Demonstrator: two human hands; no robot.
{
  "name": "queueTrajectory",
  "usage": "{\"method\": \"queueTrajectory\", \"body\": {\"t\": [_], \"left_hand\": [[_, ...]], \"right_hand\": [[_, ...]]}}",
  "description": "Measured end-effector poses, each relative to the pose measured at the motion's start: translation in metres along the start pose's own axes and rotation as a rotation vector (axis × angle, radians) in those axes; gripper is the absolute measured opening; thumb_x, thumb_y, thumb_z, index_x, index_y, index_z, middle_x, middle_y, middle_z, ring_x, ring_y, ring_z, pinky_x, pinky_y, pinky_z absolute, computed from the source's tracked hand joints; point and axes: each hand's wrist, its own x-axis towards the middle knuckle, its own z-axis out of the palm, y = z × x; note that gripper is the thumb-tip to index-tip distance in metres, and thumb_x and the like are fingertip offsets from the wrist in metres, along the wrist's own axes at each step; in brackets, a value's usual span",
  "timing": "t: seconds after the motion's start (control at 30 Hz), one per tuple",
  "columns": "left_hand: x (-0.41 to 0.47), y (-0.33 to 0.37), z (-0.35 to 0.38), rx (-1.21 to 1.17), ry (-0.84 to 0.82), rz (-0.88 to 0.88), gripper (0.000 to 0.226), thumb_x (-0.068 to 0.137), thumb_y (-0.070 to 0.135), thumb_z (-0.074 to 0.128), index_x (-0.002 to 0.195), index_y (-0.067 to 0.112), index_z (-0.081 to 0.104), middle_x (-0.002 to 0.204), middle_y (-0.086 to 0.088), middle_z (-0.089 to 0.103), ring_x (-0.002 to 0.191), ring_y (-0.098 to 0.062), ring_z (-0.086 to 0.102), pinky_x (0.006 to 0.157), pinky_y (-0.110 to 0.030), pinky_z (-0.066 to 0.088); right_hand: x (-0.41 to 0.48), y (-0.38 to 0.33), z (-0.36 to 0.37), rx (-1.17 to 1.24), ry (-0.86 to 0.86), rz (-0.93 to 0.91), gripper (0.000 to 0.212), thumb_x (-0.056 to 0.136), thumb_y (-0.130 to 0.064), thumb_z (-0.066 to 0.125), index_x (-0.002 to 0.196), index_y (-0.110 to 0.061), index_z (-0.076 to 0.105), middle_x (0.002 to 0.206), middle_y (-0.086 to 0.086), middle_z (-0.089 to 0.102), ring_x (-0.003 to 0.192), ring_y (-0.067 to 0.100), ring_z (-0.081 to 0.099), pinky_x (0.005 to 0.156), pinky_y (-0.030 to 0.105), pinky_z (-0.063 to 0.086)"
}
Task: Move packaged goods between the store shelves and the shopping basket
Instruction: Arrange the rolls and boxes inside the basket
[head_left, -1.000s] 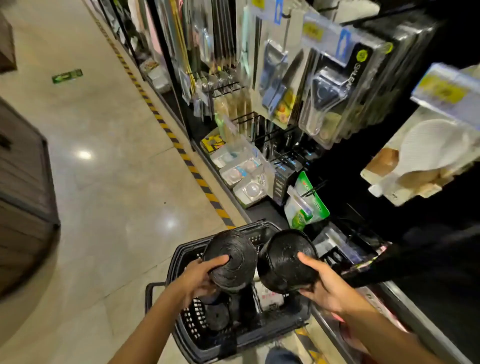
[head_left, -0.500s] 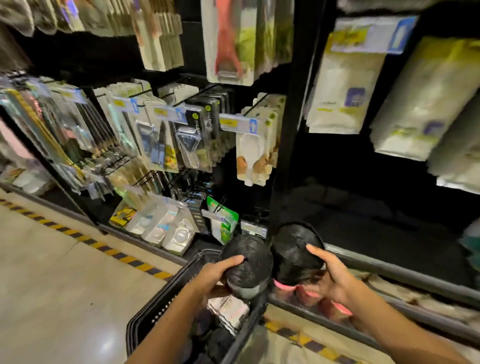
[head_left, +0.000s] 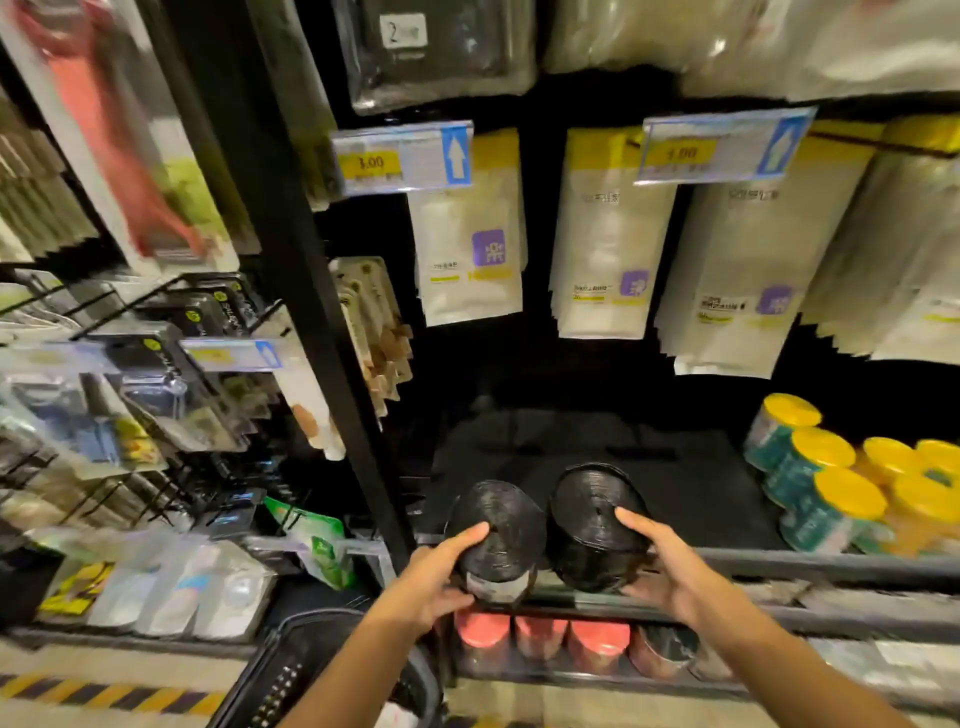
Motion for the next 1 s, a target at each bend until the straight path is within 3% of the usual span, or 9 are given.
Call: {"method": "queueTrajectory", "body": {"t": [0.1,0.2,0.27,0.37,0.5,0.67,0.83,0.93,1.0], "left_hand": [[0.037,0.016,0.009,-0.047,0.069,-0.016,0.073,0.064,0.042,0.083,0.124,0.009,0.057,0.113,-0.013,0.067,0.098,-0.026,0.065,0.077,-0.036,0.055],[0.074,0.030,0.011,-0.027,0.132,-0.028,0.102,0.041,0.052,0.090,0.124,0.006,0.054,0.114,-0.014,0.066,0.095,-0.029,0.067,0.066,-0.034,0.057],[0.107,0.034,0.009,-0.027,0.154,-0.045,0.109,0.036,0.055,0.090,0.126,0.005,0.052,0.115,-0.014,0.066,0.094,-0.031,0.068,0.061,-0.033,0.057],[0.161,0.026,-0.003,-0.071,0.157,-0.056,0.119,0.018,0.056,0.093,0.122,0.009,0.059,0.108,-0.010,0.070,0.095,-0.030,0.069,0.084,-0.044,0.056],[0.183,0.029,-0.004,0.027,0.167,-0.071,0.102,0.045,0.070,0.083,0.128,0.018,0.055,0.132,0.000,0.057,0.118,-0.027,0.056,0.103,-0.042,0.044],[0.190,0.024,-0.014,0.330,0.280,-0.063,0.131,0.025,0.091,0.063,0.126,0.007,0.054,0.125,-0.014,0.061,0.114,-0.033,0.059,0.099,-0.046,0.047],[0.174,0.024,-0.008,0.619,0.326,-0.076,0.088,0.079,0.074,0.045,0.136,0.006,0.045,0.136,-0.016,0.052,0.125,-0.033,0.050,0.102,-0.037,0.041],[0.175,0.017,-0.009,0.807,0.433,0.104,0.093,0.069,0.082,0.047,0.138,0.020,0.041,0.136,-0.007,0.052,0.126,-0.030,0.048,0.103,-0.040,0.040],[0.178,0.006,-0.015,0.730,0.392,0.213,0.107,0.053,0.080,0.067,0.140,0.028,0.034,0.134,0.002,0.052,0.125,-0.022,0.049,0.106,-0.038,0.039]], "right_hand": [[0.034,-0.013,-0.001,-0.027,0.012,0.002,0.041,0.077,-0.022,0.072,0.111,-0.002,0.061,0.101,0.015,0.069,0.095,0.032,0.065,0.083,0.043,0.055],[0.063,-0.024,0.007,-0.060,0.000,-0.025,0.014,0.090,-0.016,0.061,0.102,-0.010,0.061,0.087,0.008,0.068,0.077,0.023,0.065,0.053,0.029,0.057],[0.084,-0.027,0.013,-0.063,0.001,-0.009,0.021,0.091,-0.018,0.060,0.111,-0.010,0.059,0.093,0.008,0.069,0.081,0.023,0.066,0.059,0.031,0.058],[0.121,-0.018,0.021,-0.036,0.030,0.028,0.038,0.091,-0.021,0.061,0.126,-0.016,0.049,0.106,0.007,0.064,0.100,0.029,0.064,0.066,0.034,0.056],[0.163,0.004,0.028,-0.092,0.073,0.053,0.062,0.089,-0.033,0.062,0.142,-0.020,0.033,0.123,0.005,0.056,0.113,0.030,0.058,0.085,0.040,0.048],[0.196,0.038,0.027,-0.355,0.154,0.038,0.047,0.083,-0.046,0.064,0.123,-0.027,0.047,0.125,0.005,0.057,0.112,0.026,0.057,0.083,0.039,0.052],[0.192,0.042,0.027,-0.753,0.085,-0.051,0.090,0.060,-0.069,0.070,0.130,-0.018,0.045,0.127,0.002,0.049,0.126,0.022,0.044,0.107,0.040,0.039],[0.186,0.044,0.026,-0.895,0.035,-0.198,0.140,0.029,-0.064,0.084,0.146,-0.019,0.023,0.144,-0.002,0.031,0.135,0.016,0.030,0.112,0.038,0.031],[0.183,0.048,0.023,-0.853,0.052,-0.310,0.138,0.034,-0.039,0.093,0.148,-0.022,0.017,0.139,-0.011,0.036,0.128,0.008,0.036,0.109,0.031,0.033]]}}
